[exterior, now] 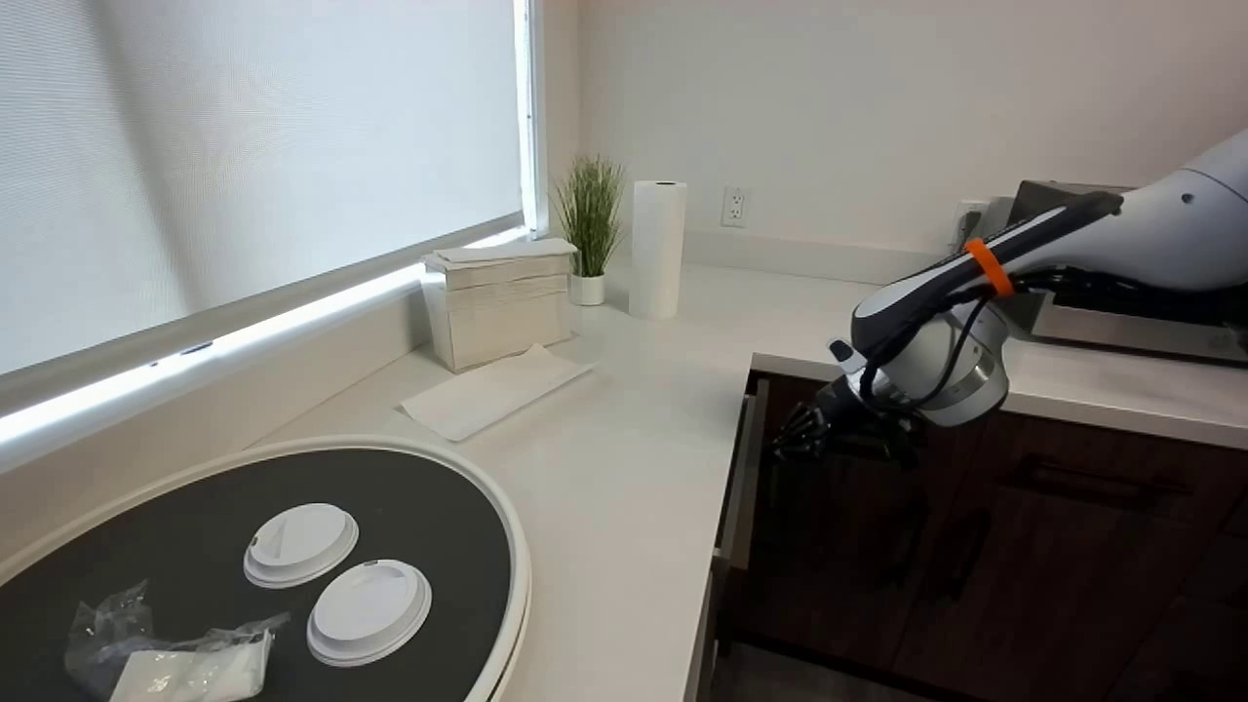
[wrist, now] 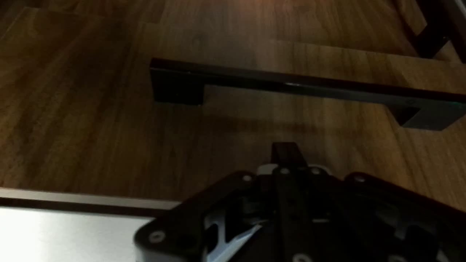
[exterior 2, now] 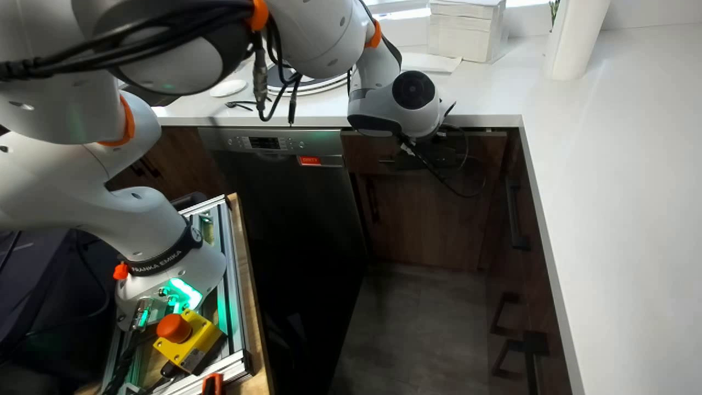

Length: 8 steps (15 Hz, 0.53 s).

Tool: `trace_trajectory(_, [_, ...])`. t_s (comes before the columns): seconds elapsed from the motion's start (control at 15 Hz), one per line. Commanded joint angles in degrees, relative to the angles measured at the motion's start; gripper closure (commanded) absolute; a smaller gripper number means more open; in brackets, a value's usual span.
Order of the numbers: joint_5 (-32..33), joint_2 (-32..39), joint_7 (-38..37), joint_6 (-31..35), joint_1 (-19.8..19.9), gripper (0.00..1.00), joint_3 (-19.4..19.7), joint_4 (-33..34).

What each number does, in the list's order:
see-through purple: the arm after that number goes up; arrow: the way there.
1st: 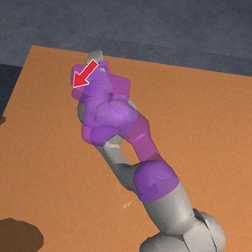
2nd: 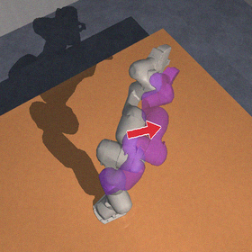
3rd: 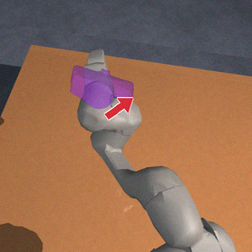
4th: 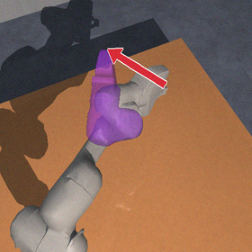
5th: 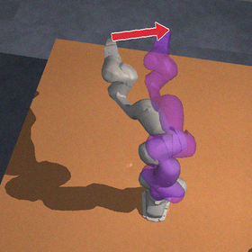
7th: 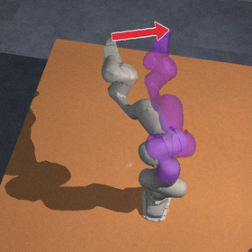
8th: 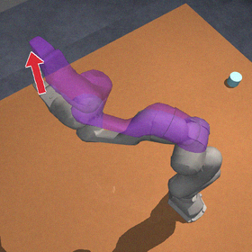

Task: Close the open drawer fully

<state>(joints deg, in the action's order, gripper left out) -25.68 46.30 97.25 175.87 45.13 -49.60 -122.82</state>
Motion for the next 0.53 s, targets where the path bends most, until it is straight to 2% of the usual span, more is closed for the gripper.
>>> trace_trajectory(0.0, [8.9, 7.6, -2.6, 2.3, 2.4, 1.0, -2.8, 2.4])
trace_trajectory(0.33, [18.4, 15.3, -4.5, 4.2, 5.2, 1.0, -6.4, 4.4])
trace_trajectory(0.47, [21.9, 17.3, -6.3, 5.0, 5.2, 1.0, -6.5, 4.9])
